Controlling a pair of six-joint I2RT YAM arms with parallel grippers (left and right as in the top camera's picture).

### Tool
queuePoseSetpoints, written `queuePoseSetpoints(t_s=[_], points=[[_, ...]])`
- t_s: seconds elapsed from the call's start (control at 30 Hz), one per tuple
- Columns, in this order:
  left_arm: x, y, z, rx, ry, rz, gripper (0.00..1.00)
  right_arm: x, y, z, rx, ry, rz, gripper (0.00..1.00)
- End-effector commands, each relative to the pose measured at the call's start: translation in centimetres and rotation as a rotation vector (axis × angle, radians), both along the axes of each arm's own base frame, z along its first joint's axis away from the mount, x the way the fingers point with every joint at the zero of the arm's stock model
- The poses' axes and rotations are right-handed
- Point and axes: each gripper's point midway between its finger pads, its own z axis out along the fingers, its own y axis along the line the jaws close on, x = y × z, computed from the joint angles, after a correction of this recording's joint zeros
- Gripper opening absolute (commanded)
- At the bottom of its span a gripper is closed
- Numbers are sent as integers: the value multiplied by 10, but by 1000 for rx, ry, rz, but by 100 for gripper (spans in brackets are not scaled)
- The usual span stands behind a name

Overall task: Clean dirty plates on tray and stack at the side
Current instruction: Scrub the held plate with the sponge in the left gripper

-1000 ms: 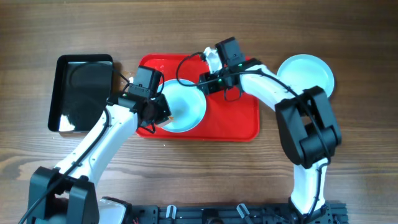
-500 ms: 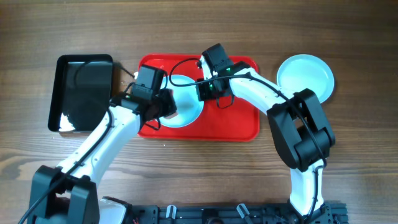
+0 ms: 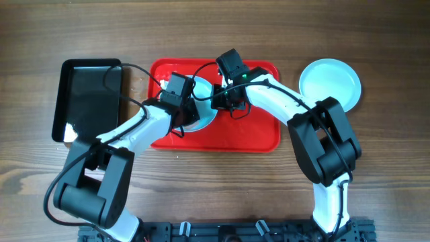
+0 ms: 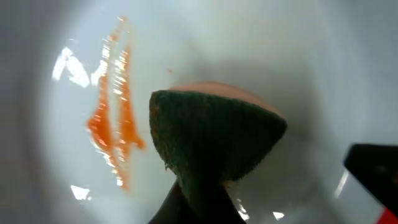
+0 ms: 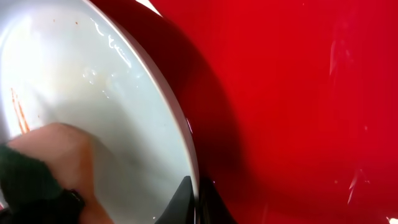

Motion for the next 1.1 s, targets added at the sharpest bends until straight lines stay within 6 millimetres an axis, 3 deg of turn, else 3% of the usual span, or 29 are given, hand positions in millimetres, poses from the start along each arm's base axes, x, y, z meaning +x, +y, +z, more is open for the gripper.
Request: queuePoseSetpoints(t_s=[0.0, 0.13, 0.37, 0.47, 0.57, 0.6, 0.67, 0.77, 0.97, 1.0, 1.07], points=[[2, 48, -12, 272, -34, 12, 4, -9, -21, -26, -119, 29, -22, 4], [0, 65, -23, 336, -23, -37, 4, -10, -21, -26, -121, 30, -15, 4], [12, 131, -20, 351, -9, 149, 4, -10, -22, -26, -124, 31, -12, 4], [20, 110, -5, 212, -45, 115, 4, -9, -24, -27, -139, 23, -17, 4], [30, 68, 46, -24, -158, 27, 4, -9, -25, -27, -141, 25, -18, 4], [29, 49, 72, -128, -208, -24, 4, -9, -25, -27, -143, 23, -21, 4], [26, 43, 89, -171, -235, -42, 4, -9, -25, -27, -143, 23, -21, 4], [18, 39, 72, -177, -168, -48, 4, -9, -25, -27, -143, 24, -21, 4], [19, 9, 1, -199, -45, -117, 4, -9, -25, -27, -142, 22, -21, 4], [19, 10, -6, -191, -33, -112, 4, -9, -25, -27, -143, 24, -21, 4], [17, 35, -28, -96, 11, -50, 4, -10, -25, -27, -145, 26, -20, 4]])
